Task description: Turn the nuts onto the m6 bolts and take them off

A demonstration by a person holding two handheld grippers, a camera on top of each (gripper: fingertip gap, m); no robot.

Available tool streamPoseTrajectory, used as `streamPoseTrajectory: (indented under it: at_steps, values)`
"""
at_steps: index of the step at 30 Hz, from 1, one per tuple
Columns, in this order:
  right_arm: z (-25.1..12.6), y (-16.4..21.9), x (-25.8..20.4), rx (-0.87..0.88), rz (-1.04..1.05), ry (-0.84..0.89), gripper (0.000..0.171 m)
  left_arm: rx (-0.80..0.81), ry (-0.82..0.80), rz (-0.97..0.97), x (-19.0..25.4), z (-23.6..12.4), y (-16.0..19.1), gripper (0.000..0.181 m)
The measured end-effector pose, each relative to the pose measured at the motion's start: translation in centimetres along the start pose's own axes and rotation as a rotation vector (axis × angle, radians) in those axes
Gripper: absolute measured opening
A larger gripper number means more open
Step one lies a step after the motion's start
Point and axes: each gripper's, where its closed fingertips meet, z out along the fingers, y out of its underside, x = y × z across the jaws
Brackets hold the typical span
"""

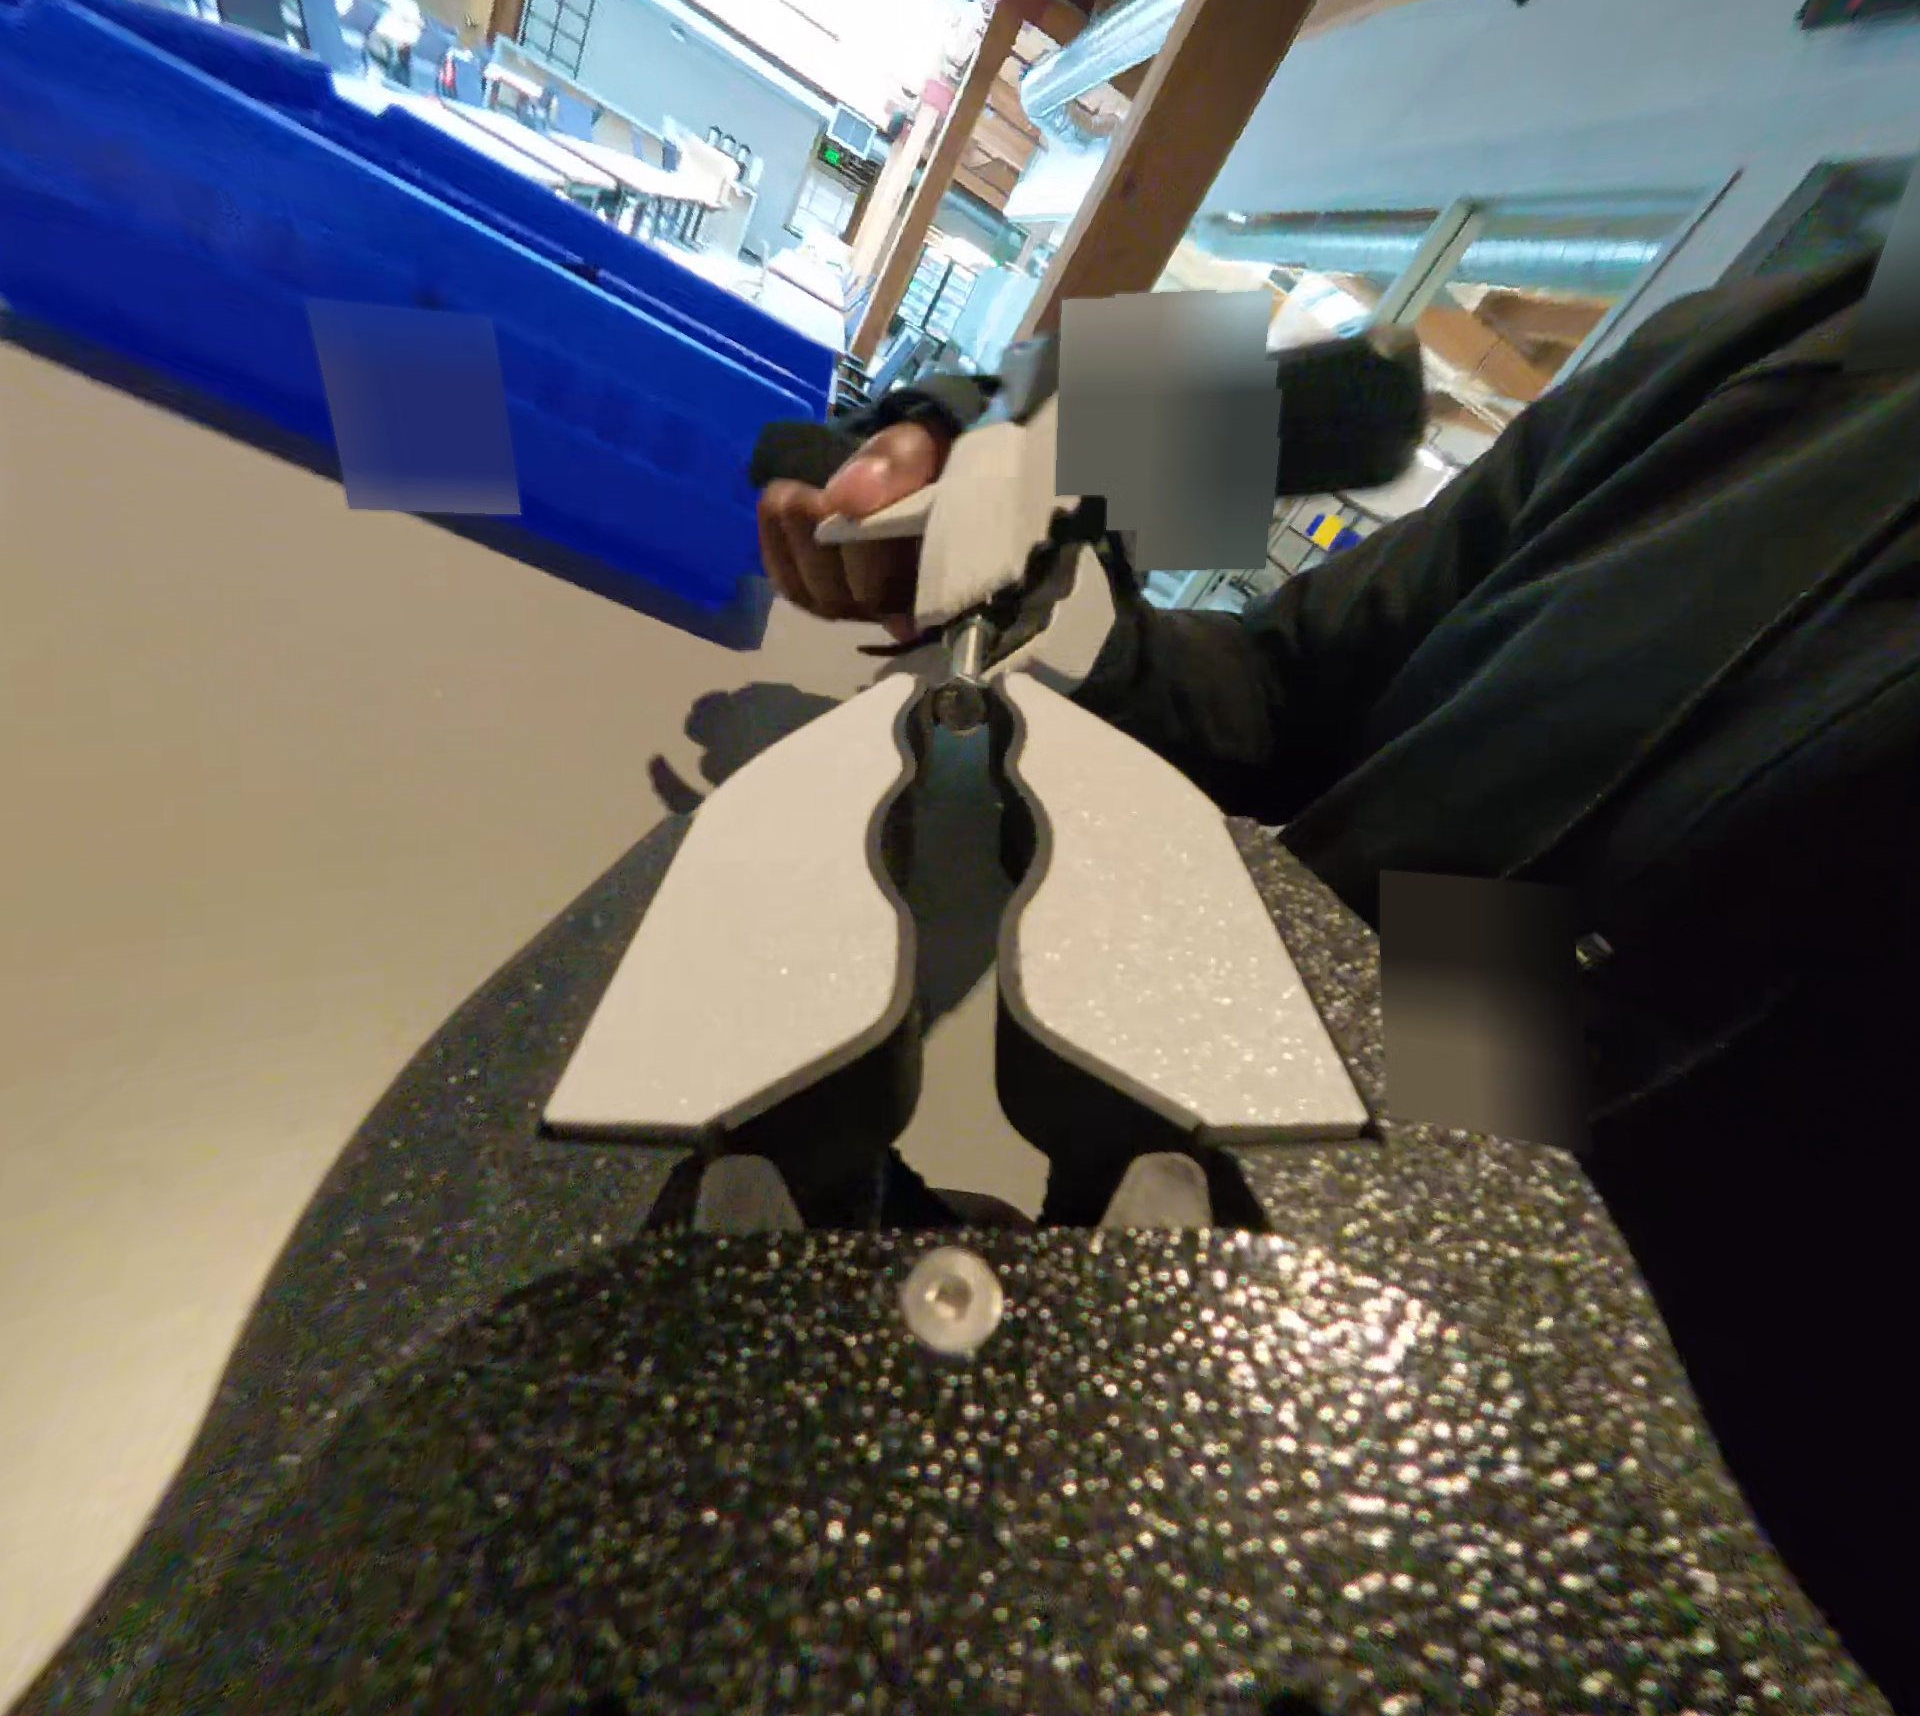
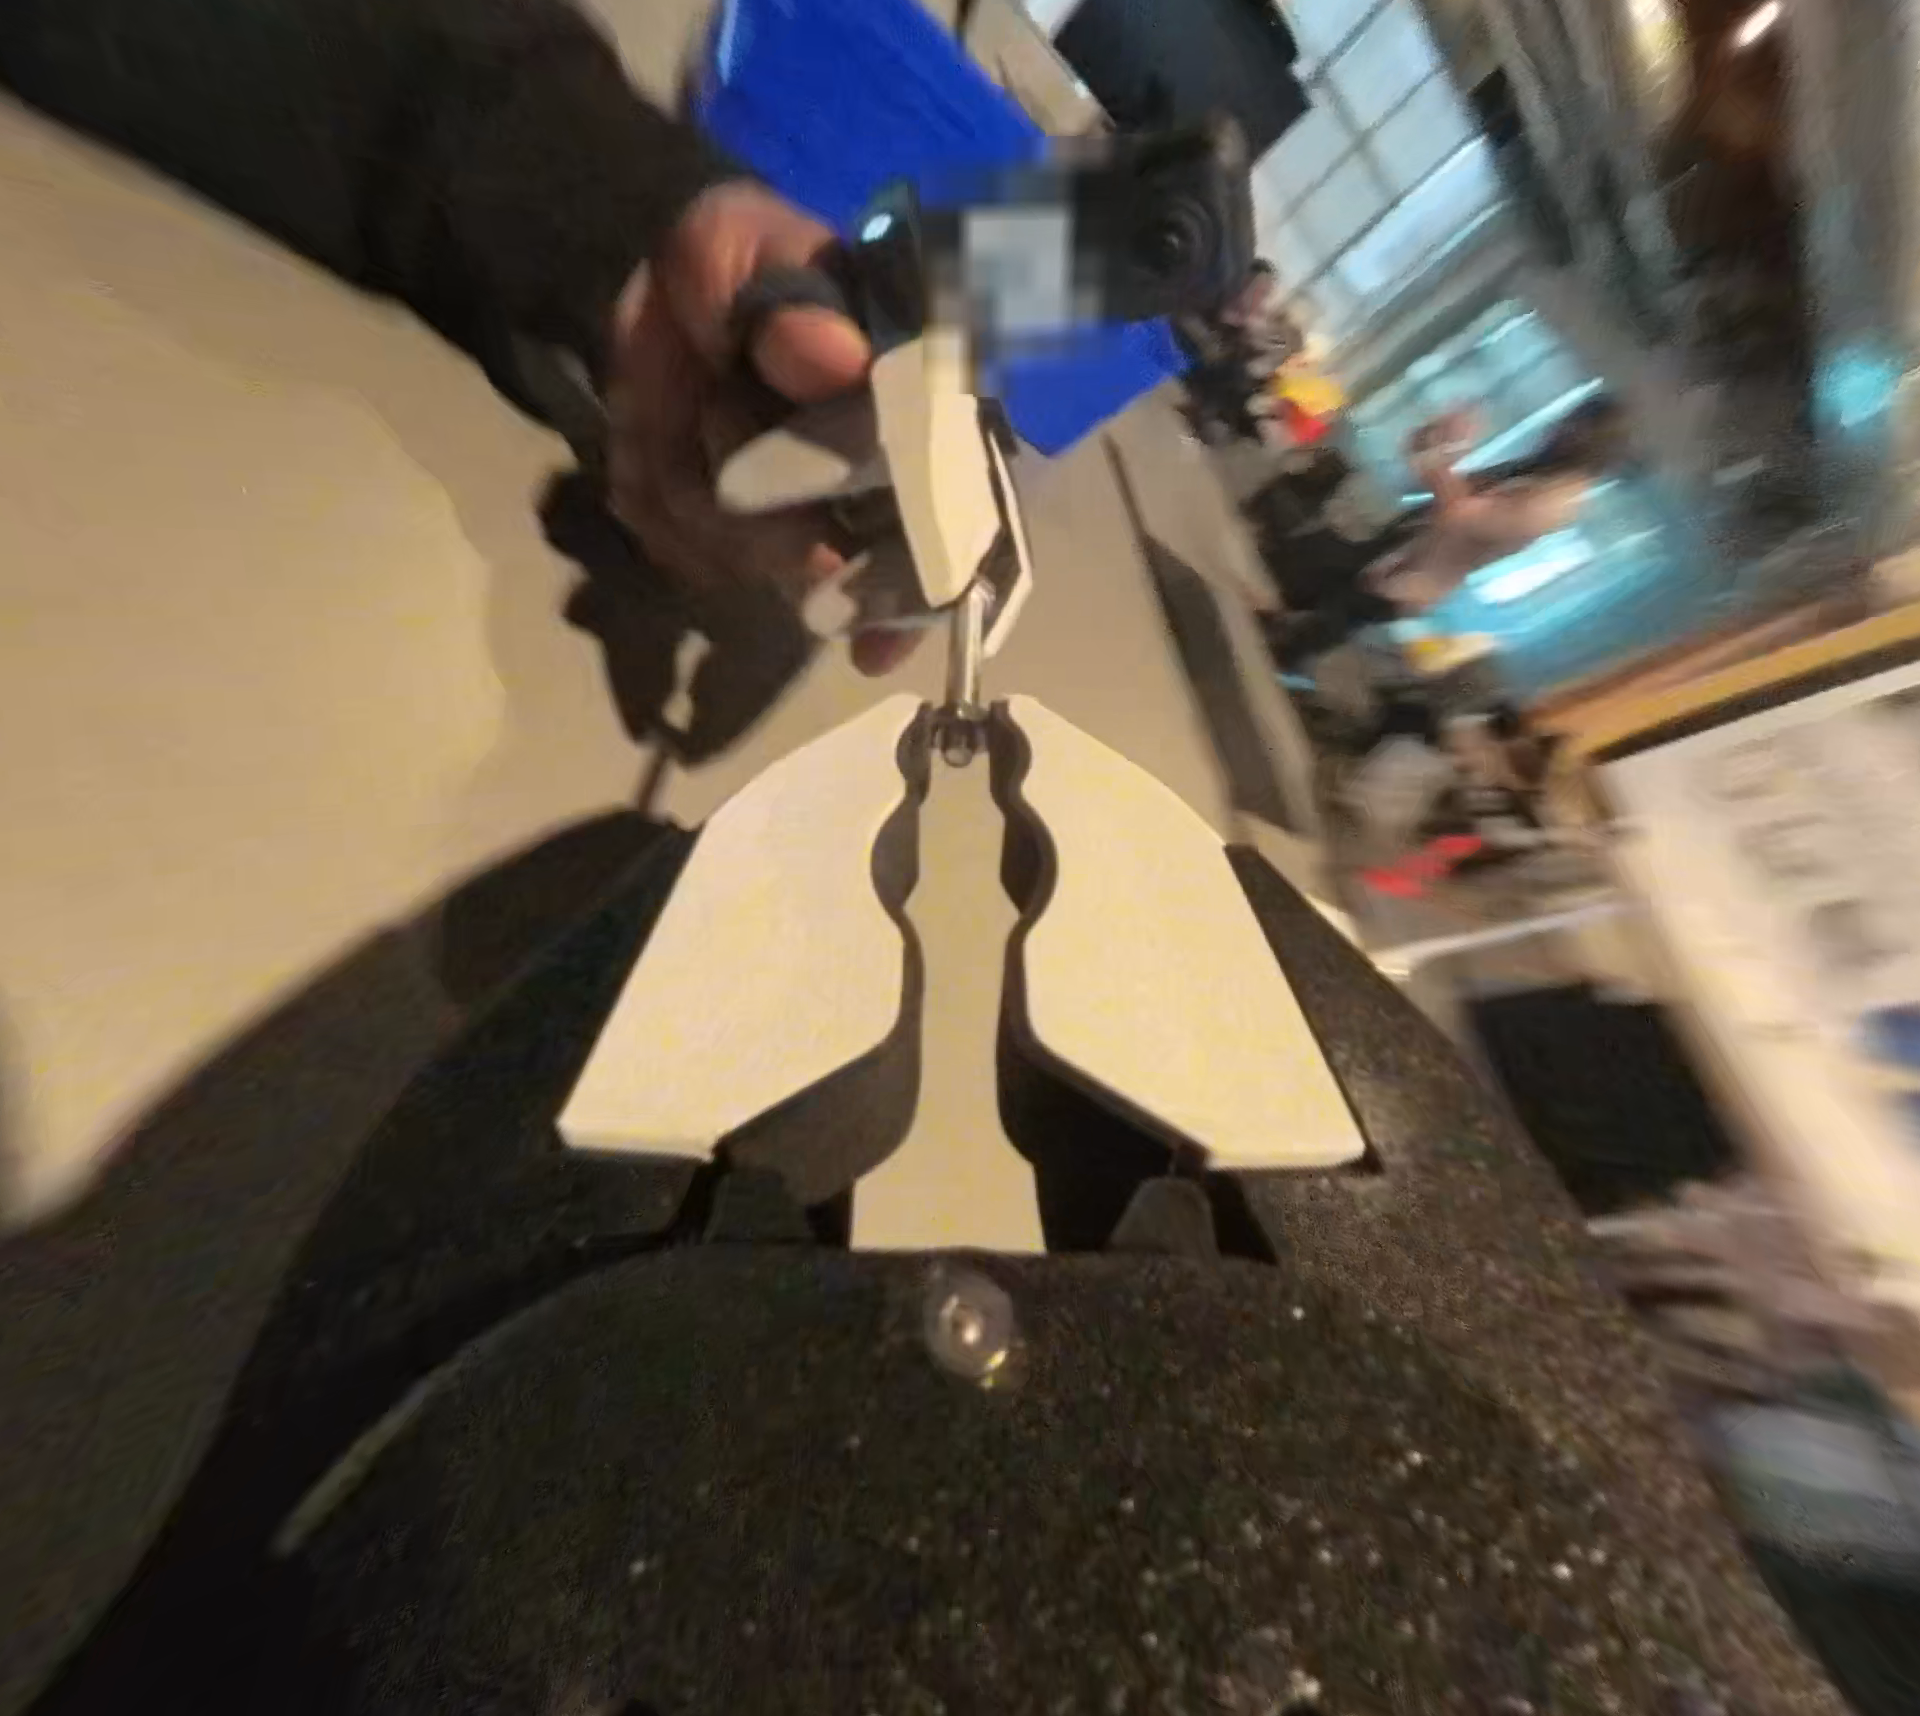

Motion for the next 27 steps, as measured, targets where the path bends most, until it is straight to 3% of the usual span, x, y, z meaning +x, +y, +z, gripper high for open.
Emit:
streamPoseTrajectory:
  at_steps: [1, 3, 6, 8, 11, 15, 16, 19, 21, 25, 27]
  values:
    - [0.1, 0.3, 0.0, -0.037, -0.08, 0.033, 0.011, 0.001, -0.006, -0.011, -0.2, 0.0, 0.0, 0.01]
    - [0.1, 0.1, 0.2, -0.02, -0.035, 0.053, 0.011, 0.015, -0.003, 0.021, 0.0, -0.1, -0.3, 0.01]
    - [0.1, 0.0, 0.7, 0.046, 0.277, -0.022, 0.041, 0.046, -0.028, 0.133, 0.3, -0.3, -1.1, 0.01]
    - [0.2, -0.4, 0.6, 0.108, 0.517, -0.13, 0.049, 0.061, -0.056, 0.207, 0.4, -0.4, -1.5, 0.01]
    - [0.1, -1.2, 1.4, 0.226, 0.828, -0.224, 0.046, 0.068, -0.081, 0.302, 0.6, -0.4, -1.9, 0.01]
    - [0.1, -1.7, 1.1, 0.287, 1.033, -0.349, 0.023, 0.085, -0.104, 0.381, 0.9, -0.4, -2.3, 0.01]
    - [0.2, -1.7, 0.9, 0.281, 1.021, -0.359, 0.011, 0.085, -0.107, 0.376, 0.9, -0.4, -2.3, 0.01]
    - [0.3, -1.2, 0.8, 0.21, 0.863, -0.281, 0.01, 0.045, -0.101, 0.293, 0.4, -0.4, -1.7, 0.01]
    - [0.2, -0.7, 0.5, 0.151, 0.662, -0.215, 0.01, 0.028, -0.052, 0.167, 0.3, -0.3, -1.1, 0.01]
    - [0.0, 0.3, 0.0, 0.004, 0.043, -0.019, 0.01, 0.001, 0.011, 0.018, 0.2, 0.0, 0.0, 0.01]
    - [0.0, 0.4, 0.1, -0.018, 0.012, 0.009, 0.01, 0.007, 0.0, 0.045, 0.2, 0.0, -0.2, 0.01]
